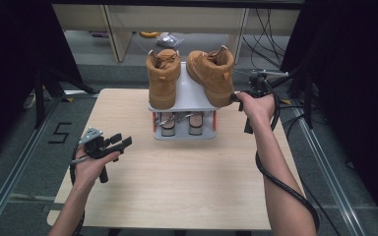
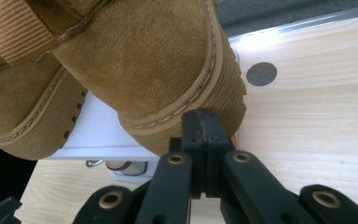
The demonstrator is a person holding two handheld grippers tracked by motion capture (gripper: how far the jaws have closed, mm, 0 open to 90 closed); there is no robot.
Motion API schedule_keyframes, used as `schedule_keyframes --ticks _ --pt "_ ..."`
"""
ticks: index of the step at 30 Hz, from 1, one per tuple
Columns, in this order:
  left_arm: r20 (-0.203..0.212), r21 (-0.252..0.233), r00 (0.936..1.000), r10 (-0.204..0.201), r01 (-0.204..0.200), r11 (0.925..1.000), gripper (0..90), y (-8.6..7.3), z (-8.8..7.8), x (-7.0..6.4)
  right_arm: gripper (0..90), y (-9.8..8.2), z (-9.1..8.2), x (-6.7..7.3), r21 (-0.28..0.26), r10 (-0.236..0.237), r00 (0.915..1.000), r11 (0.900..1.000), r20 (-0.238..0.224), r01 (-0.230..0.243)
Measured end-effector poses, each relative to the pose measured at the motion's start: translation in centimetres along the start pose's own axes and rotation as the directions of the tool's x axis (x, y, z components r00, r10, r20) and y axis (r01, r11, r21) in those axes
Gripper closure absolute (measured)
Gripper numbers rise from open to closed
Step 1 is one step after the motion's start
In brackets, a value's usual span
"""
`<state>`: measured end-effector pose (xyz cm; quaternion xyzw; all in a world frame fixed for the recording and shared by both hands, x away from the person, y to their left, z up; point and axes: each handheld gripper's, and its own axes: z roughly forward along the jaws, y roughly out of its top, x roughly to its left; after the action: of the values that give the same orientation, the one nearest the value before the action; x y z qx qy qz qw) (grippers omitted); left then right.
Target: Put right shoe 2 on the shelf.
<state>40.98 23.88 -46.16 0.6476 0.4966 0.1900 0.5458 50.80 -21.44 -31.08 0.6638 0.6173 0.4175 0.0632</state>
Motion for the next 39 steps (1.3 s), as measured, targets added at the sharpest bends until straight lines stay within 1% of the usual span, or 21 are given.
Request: schedule_keyframes --ticks 1,2,3,6,8,9,10,12,13,14,16,19,20,21,22,31,33,35,37,38,39 --pt "-0.001 0.0 1.0 0.002 -0.002 1.0 46.6 0.0 0.0 0.0 90.0 0.0 0.1 -0.1 -0.004 -0.023 0.9997 1.0 -0.003 0.023" --pt "0.003 0.0 1.0 0.001 -0.001 1.0 46.6 -0.1 0.1 0.0 90.0 -0.1 0.4 -0.3 -0.012 -0.051 0.9968 0.999 -0.061 0.051" --pt "0.001 0.003 1.0 0.0 0.0 1.0 46.6 -0.1 0.1 0.0 90.0 -0.3 0.7 0.3 0.0 -0.014 0.996 1.0 -0.089 0.014" --pt "0.003 0.002 1.0 0.002 -0.002 1.0 46.6 -0.1 -0.1 0.0 90.0 -0.1 0.9 1.4 0.008 -0.073 0.9968 0.997 -0.033 0.074" --pt "0.002 -0.003 1.0 -0.001 0.001 1.0 46.6 0.0 -0.1 0.0 90.0 0.0 0.7 1.4 0.007 -0.038 0.9975 0.999 -0.06 0.038" --pt "0.003 -0.005 1.0 -0.001 0.001 1.0 46.6 0.0 -0.1 0.0 90.0 0.1 0.5 1.4 -0.004 -0.061 0.9978 0.998 -0.026 0.061" --pt "0.004 -0.007 1.0 -0.003 0.003 1.0 46.6 0.0 -0.1 0.0 90.0 0.1 0.3 1.4 -0.008 -0.047 0.9988 0.999 -0.016 0.047" --pt "0.004 -0.007 1.0 -0.005 0.005 1.0 46.6 0.0 -0.1 0.0 90.0 0.3 0.2 0.6 -0.04 -0.089 0.9956 0.995 0.031 0.09" --pt "0.005 -0.007 1.0 -0.005 0.005 1.0 46.6 0.0 -0.1 0.0 90.0 0.4 0.3 0.6 -0.049 -0.05 0.9975 0.997 0.05 0.053" --pt "0.005 -0.006 1.0 -0.005 0.005 1.0 46.6 0.0 -0.1 0.0 90.0 0.6 0.5 0.3 -0.05 -0.054 0.9964 0.997 0.066 0.057" --pt "0.004 -0.01 1.0 -0.003 0.003 0.9999 46.6 0.0 -0.2 0.0 90.0 0.7 1.1 -0.2 -0.066 -0.054 0.9956 0.996 0.076 0.059" --pt "-0.001 -0.009 1.0 -0.005 0.005 0.9999 46.7 0.1 -0.2 0.1 90.0 0.7 2.1 -0.1 -0.043 -0.007 0.9974 0.999 0.072 0.01" --pt "-0.002 -0.008 1.0 -0.006 0.006 1.0 46.7 0.1 -0.2 0.2 90.0 0.7 2.2 -0.2 -0.05 -0.032 0.996 0.998 0.084 0.036" --pt "-0.004 -0.005 1.0 -0.007 0.007 1.0 46.7 0.0 -0.1 0.2 90.0 0.7 2.2 0.2 -0.047 -0.011 0.996 0.999 0.089 0.015" --pt "-0.004 -0.004 1.0 -0.009 0.009 1.0 46.7 0.0 -0.1 0.3 90.0 0.7 2.2 0.1 -0.05 -0.033 0.9949 0.998 0.095 0.038" --pt "0.0 0.001 1.0 -0.004 0.004 1.0 46.9 -0.1 0.1 0.1 90.0 0.4 2.2 0.8 -0.052 -0.059 0.9909 0.996 0.121 0.066" --pt "0.003 0.004 1.0 -0.004 0.004 1.0 46.8 -0.2 0.2 0.1 90.0 0.4 2.3 0.6 -0.055 -0.072 0.9916 0.995 0.108 0.078" --pt "0.0 0.01 1.0 -0.002 0.002 0.9999 46.9 -0.3 0.3 0.1 90.0 0.3 2.2 0.8 -0.056 -0.038 0.9931 0.997 0.111 0.045" --pt "-0.001 0.01 1.0 -0.004 0.004 0.9999 46.9 -0.3 0.3 0.1 90.0 0.5 2.2 0.7 -0.056 -0.055 0.9925 0.997 0.109 0.061" --pt "0.006 0.006 1.0 -0.005 0.005 1.0 46.9 -0.3 0.4 0.1 90.0 0.4 2.3 0.7 -0.06 -0.053 0.9956 0.997 0.077 0.058" --pt "0.005 0.008 1.0 -0.004 0.004 1.0 46.9 -0.3 0.4 0.1 90.0 0.4 2.5 0.9 -0.061 -0.023 0.9997 0.998 0.007 0.024"
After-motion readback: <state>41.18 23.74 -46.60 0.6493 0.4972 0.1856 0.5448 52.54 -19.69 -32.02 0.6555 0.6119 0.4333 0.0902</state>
